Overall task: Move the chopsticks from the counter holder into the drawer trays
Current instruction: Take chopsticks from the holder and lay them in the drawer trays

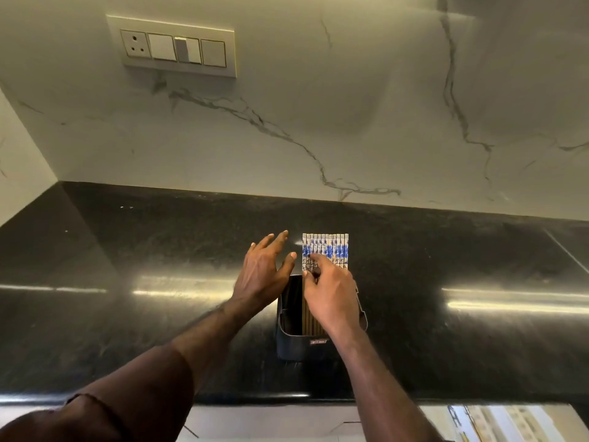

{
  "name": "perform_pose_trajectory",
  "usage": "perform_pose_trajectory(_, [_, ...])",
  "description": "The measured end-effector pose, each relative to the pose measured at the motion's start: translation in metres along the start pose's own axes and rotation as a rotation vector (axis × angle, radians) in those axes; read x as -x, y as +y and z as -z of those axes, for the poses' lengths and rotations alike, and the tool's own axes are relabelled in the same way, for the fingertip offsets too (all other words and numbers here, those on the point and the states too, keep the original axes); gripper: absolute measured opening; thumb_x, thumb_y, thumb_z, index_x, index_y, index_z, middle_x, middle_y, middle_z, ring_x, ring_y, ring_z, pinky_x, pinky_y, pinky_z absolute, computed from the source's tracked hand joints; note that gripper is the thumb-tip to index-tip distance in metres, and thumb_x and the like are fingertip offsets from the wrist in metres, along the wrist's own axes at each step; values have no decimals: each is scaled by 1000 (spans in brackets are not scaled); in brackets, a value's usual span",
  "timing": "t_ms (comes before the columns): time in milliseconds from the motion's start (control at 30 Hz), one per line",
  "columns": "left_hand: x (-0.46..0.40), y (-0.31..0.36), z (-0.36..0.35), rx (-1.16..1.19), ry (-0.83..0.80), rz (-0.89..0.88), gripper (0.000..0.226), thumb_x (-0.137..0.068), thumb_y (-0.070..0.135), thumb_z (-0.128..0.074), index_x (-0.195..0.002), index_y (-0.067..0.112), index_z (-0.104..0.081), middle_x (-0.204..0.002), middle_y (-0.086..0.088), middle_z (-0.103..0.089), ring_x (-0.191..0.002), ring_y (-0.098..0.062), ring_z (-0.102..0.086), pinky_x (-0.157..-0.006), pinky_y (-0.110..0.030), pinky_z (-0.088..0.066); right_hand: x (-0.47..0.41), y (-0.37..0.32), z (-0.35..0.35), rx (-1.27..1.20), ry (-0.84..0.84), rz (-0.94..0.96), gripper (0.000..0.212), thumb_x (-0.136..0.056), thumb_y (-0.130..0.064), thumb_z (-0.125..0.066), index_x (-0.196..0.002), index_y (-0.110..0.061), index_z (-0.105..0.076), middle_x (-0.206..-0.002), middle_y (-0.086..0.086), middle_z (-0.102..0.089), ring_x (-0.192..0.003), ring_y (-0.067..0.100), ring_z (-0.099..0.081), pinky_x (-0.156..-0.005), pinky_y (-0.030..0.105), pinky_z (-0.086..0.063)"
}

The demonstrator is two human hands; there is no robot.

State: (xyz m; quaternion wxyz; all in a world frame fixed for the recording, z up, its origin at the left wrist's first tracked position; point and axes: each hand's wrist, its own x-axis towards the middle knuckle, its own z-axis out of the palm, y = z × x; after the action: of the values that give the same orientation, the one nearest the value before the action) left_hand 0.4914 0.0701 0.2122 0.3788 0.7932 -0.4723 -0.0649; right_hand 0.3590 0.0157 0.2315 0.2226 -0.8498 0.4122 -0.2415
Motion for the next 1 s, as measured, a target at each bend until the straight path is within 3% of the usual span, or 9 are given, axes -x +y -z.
perform_pose_trajectory(200, [-8, 1, -9, 97, -37, -15, 51, -96, 30, -55, -144, 17, -42, -141, -6, -54, -134, -18, -46, -112, -46, -35, -1, -1, -6, -4, 41, -50, 42, -94, -24, -61, -135, -20, -53, -118, -2, -68, -104, 9, -64, -90, 27, -54])
perform_pose_trajectory(267, [-8, 3, -11, 248, -21, 4, 48, -94, 26, -59, -140, 17, -47, -132, 2, -61, -118, -1, -57, -103, -28, -45, -1, 0, -7, 3, 39, -60, 39, -94, -26, -61, -132, -21, -56, -114, -3, -69, -101, 8, -64, -89, 26, -54])
perform_pose_trajectory(333, [-8, 5, -13, 371, -17, 42, 45, -92, 24, -64, -134, 17, -53, -115, 20, -63, -98, 21, -56, -85, -4, -45, -2, 0, -8, 6, 32, -63, 35, -93, -25, -61, -128, -22, -59, -111, -4, -69, -98, 7, -64, -87, 27, -54])
perform_pose_trajectory(367, [-8, 5, -14, 414, -18, 71, 41, -90, 23, -66, -130, 17, -57, -104, 29, -63, -92, 24, -56, -79, -1, -44, -2, 1, -9, 6, 24, -64, 33, -93, -25, -61, -125, -22, -61, -109, -5, -70, -97, 7, -64, -86, 26, -54])
perform_pose_trajectory(467, [-10, 4, -14, 499, -20, 125, 26, -86, 19, -71, -112, 22, -70, -81, 36, -67, -88, 14, -65, -77, -5, -50, -1, 3, -11, -1, -5, -66, 29, -92, -25, -62, -121, -22, -63, -106, -6, -70, -95, 6, -63, -85, 26, -54])
perform_pose_trajectory(567, [-12, 5, -11, 607, -23, 191, 16, -83, 15, -75, -94, 26, -76, -82, 19, -75, -84, 2, -71, -75, -14, -56, -2, 3, -11, -16, -21, -49, 29, -91, -27, -64, -120, -22, -64, -108, -6, -70, -97, 6, -63, -86, 24, -52])
perform_pose_trajectory(667, [-12, 7, -6, 686, -21, 248, 20, -79, 12, -78, -80, 32, -74, -79, 13, -76, -80, -3, -73, -70, -14, -56, -2, 4, -9, -33, -39, -37, 30, -91, -31, -65, -119, -23, -65, -105, -6, -70, -93, 6, -63, -84, 26, -54])
perform_pose_trajectory(833, [-13, 21, 11, 777, 12, 267, 22, -77, 9, -79, -81, 30, -74, -80, 11, -77, -78, -4, -73, -64, -12, -53, -1, 2, -1, -104, -104, -43, 26, -90, -34, -66, -114, -24, -67, -96, -9, -69, -85, 3, -63, -80, 27, -56])
perform_pose_trajectory(1000, [-30, 49, 49, 811, -15, 205, 18, -79, 9, -74, -91, 22, -73, -88, 1, -77, -84, -14, -74, -75, -30, -59, -5, -4, 13, -335, -150, -52, 27, -87, -32, -70, -113, -26, -68, -92, -15, -69, -83, -6, -63, -74, 14, -51])
